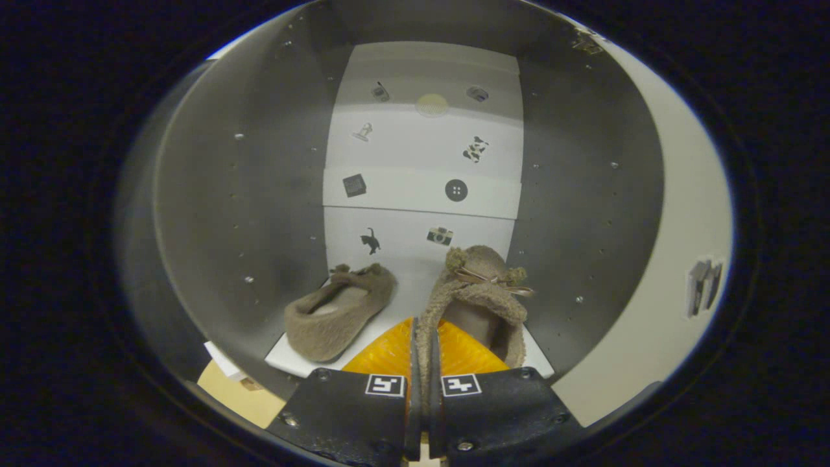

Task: Open the shoe cabinet door, grab the shoes and put them into the shoe cabinet, then close the shoe cabinet door.

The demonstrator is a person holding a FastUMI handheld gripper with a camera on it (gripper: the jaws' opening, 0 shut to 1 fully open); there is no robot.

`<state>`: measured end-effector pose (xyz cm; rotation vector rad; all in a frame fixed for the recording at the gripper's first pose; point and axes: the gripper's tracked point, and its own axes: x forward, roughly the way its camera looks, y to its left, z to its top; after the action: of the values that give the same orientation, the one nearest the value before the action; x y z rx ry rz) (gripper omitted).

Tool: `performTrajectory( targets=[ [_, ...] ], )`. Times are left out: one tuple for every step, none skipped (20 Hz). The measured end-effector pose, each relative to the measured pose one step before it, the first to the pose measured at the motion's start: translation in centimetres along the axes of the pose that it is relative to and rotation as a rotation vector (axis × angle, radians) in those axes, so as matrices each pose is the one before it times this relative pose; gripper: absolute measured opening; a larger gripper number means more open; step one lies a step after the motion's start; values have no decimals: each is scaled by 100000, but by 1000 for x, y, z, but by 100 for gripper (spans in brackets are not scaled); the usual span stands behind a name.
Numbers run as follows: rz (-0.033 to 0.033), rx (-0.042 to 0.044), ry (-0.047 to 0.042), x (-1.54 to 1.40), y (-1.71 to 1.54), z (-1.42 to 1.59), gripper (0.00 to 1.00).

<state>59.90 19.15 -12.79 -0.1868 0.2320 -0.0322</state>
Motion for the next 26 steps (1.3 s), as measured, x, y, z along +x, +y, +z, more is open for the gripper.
performTrajectory(
  targets=[
    [-2041, -644, 78, 1307, -320, 407, 8],
    [-911, -432, -216, 1070, -14, 489, 8],
    [11, -1238, -291, 1297, -13, 549, 8],
    [791, -2216, 477, 1163, 147, 168, 8],
    [591, -3641, 1151, 927, 6, -90, 8],
    [1139, -2838, 1226, 708, 98, -207, 8],
    [963, -1354, 1750, 485, 116, -440, 8],
    [1199, 343, 2163, 556, 206, -589, 8],
    [1104, 33, 2470, 296, 142, -761, 8],
    [766, 125, 3135, 335, 68, -858, 8],
    [448, 1395, 2773, 220, -17, -786, 9],
    [1887, 1751, -1363, -233, 359, 256, 9],
    [-67, -158, 823, 289, 73, -79, 10],
    [-44, -307, 414, -223, -14, -120, 10],
    [-124, -296, -21, 13, 24, 51, 13],
    [227, 227, -37, -49, 65, 142, 16],
    [372, 112, -784, -338, 8, 146, 20],
    [-220, 677, -1485, -274, -148, 359, 25],
    [564, 1757, -1077, -498, 30, 270, 37],
    [-622, 1191, -964, -563, -134, 196, 44],
    [-401, 498, -1492, -639, -193, 376, 50],
    [-1537, 391, -1977, -777, -366, 363, 50],
    [-533, 866, -3276, -1141, -232, 732, 52],
    [407, 1507, -3567, -1176, -13, 802, 53],
    [-226, 1596, -2841, -1540, -149, 745, 60],
    [868, 1515, -2086, -1481, 123, 436, 66]
  ],
)
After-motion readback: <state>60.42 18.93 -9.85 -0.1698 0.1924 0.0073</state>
